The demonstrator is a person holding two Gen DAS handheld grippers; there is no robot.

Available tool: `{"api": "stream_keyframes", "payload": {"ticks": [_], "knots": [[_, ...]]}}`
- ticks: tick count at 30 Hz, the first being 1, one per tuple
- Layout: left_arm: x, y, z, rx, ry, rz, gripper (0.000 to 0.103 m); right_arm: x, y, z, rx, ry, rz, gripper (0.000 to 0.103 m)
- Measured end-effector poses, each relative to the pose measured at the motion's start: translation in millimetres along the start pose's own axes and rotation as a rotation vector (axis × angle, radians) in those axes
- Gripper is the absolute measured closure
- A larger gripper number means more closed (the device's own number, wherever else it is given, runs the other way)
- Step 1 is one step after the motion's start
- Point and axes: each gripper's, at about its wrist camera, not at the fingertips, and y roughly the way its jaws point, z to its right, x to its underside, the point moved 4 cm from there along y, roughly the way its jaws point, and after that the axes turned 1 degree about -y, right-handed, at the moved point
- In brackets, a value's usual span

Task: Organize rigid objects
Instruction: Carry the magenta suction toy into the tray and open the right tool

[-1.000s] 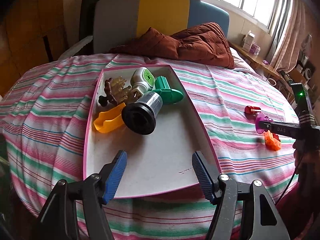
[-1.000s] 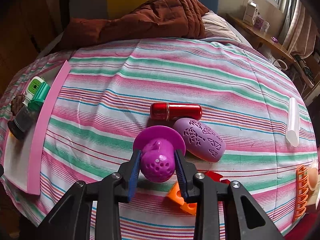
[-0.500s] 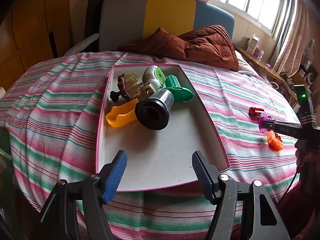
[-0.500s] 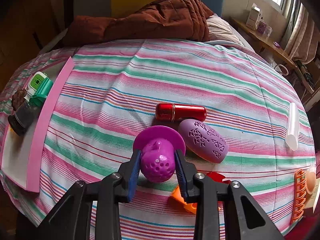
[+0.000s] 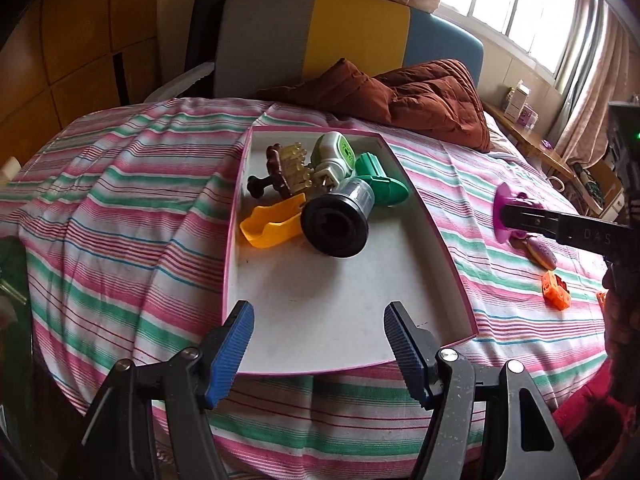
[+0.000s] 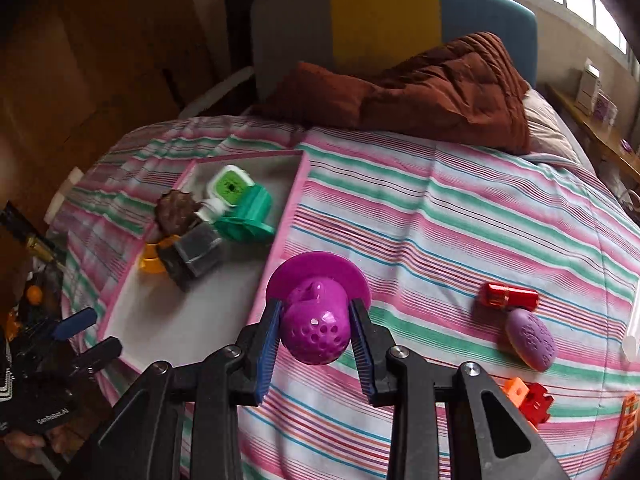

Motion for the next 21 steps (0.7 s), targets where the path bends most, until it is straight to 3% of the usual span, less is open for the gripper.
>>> {"api": "stream_keyframes", "payload": {"ticks": [6,11,17,21], "knots": [[-1,-3,-14,-0.011,-0.027,0.007,0.035,-15,28,-56,-0.087,-0.102,-0.058,0.070],[0,-4,-27,-0.024,-0.052,0.007,0.035,-17,64,-76,-0.076,-0.135,-0.127,0.070],[0,-5,-33,-0.035,-0.060,0.011,0.035,-10,100,-75,0.031,-0.157,-0.196,0.070],[0,-5,-35,-0.039,-0.061,0.010,0.035,-9,103,-73,0.024,-0.137,-0.185,0.070]]}}
